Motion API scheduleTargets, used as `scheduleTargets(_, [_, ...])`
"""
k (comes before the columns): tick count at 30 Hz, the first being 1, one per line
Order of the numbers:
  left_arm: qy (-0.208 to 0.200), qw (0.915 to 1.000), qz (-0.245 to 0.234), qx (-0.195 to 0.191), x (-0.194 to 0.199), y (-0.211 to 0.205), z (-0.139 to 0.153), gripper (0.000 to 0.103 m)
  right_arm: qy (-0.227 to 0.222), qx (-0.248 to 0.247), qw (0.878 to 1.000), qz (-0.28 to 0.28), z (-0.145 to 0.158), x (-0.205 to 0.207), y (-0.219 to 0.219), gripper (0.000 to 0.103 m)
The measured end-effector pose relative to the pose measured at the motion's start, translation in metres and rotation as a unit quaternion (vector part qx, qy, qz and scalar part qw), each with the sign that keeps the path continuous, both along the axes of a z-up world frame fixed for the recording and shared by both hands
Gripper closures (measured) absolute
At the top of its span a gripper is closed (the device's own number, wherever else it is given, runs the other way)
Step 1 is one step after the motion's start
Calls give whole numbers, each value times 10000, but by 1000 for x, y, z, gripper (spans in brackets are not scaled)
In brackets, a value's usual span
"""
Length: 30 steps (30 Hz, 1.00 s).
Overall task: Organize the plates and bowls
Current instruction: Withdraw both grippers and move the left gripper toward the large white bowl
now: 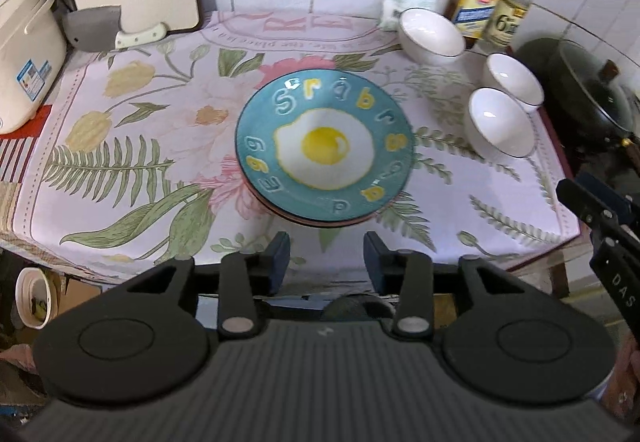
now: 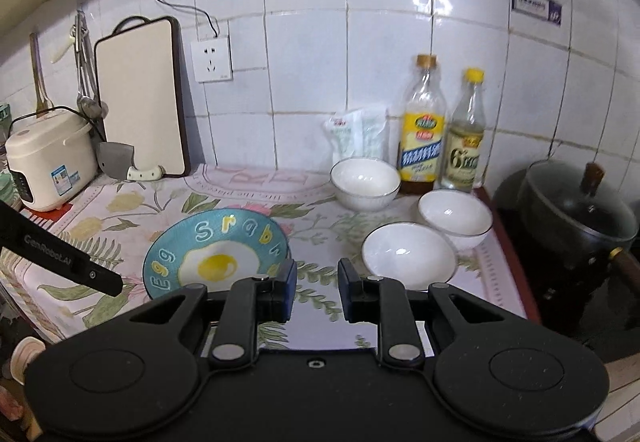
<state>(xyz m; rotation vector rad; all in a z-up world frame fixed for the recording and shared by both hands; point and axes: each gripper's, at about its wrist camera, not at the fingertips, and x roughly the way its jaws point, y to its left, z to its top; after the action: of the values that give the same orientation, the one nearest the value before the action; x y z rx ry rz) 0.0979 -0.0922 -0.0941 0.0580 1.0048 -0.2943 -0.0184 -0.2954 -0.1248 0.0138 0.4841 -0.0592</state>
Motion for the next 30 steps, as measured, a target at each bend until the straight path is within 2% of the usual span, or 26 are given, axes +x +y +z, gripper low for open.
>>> scheduleTargets(5, [-86,9997,-212,32,-17,-11,13,62,-160,-195,9996,95,10,-24,-6,73])
scheduleTargets(12, [-136,9980,-581,206,-36,-40,22,61,-509,56,9981,353,12,-56,-25,67])
scheduleTargets(14, [-153,9972,-685,242,-39,-51,22,60,-592,60,9975,370,11,-62,-31,62])
scheduleTargets(17, [-164,9963,-804,246,-40,-68,21,58,-683,-9,9972,314,5,-68,-41,56])
scheduleTargets(23, [-120,9944,-1010,281,-34,-98,10,55,-706,152,9974,78,-16,-68,-72,46])
scheduleTargets(30, [-226,9926,-1169,232,-24,-116,-9,53,-664,170,9973,-272,-50,-55,-95,40])
